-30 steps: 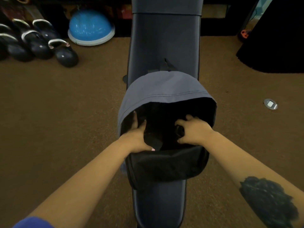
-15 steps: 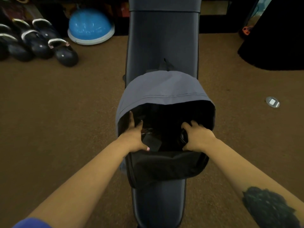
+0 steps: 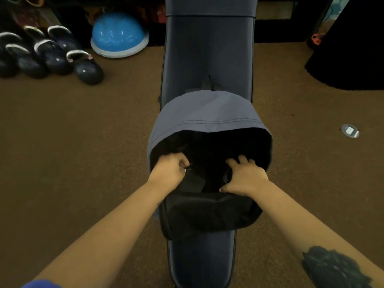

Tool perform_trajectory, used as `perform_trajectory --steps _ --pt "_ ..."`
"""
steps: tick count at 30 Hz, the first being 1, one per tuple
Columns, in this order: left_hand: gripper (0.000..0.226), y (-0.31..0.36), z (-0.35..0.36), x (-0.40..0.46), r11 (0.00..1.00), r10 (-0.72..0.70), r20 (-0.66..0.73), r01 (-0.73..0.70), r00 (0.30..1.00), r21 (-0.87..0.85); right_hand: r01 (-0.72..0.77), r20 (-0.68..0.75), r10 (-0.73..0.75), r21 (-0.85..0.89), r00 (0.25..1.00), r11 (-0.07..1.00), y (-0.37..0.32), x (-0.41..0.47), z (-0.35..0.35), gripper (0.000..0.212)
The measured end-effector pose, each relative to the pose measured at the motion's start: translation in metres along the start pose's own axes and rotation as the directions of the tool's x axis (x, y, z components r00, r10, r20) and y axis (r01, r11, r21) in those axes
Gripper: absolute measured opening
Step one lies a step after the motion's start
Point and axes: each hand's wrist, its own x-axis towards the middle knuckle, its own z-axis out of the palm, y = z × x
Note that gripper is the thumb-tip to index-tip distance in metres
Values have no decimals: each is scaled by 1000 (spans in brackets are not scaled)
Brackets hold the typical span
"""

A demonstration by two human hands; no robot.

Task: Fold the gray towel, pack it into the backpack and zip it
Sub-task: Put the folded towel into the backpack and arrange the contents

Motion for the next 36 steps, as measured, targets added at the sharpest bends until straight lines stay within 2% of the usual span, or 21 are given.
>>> perform_trajectory --steps 3,6,8,10,14,17,20,22,25,27,30,32,36 --pt "21 6 7 22 984 -99 132 77 986 158 8 -33 -6 54 999 998 3 -2 1 97" --pt "17 6 21 46 925 -238 287 127 928 358 17 -26 -14 107 1000 994 4 -1 2 88" --pt "15 3 35 55 886 -314 342 144 886 441 6 -19 -3 150 1000 989 5 1 4 82" --pt "32 -3 56 64 874 -345 376 147 860 464 -4 -25 9 192 1000 981 9 2 7 80" --pt "56 -14 78 72 783 -263 358 -18 896 622 9 -54 3 216 999 976 11 2 12 77" --pt "54 -16 80 74 686 -136 376 -186 916 703 16 -75 1 214 997 977 10 0 14 77" --pt "51 -18 84 70 630 -68 388 -262 919 731 9 -73 7 222 997 975 10 0 14 76" --pt "48 -22 85 70 641 -38 369 -261 929 722 6 -64 9 224 998 975 9 0 13 76" --pt "42 -33 82 70 801 -85 348 -144 934 582 0 -59 14 231 998 973 10 -1 12 76" --pt "51 -45 79 71 897 -146 350 -25 925 442 -5 -54 18 239 998 971 10 -2 12 76" --pt "56 -61 76 72 917 -236 379 76 895 391 -14 -52 27 239 998 971 10 -2 12 76" --pt "52 -67 77 75 932 -216 381 73 899 355 -12 -62 28 240 998 971 9 -2 13 76" --pt "57 -62 83 78 984 -141 413 81 900 158 -6 -68 23 239 997 971 9 -2 13 75"
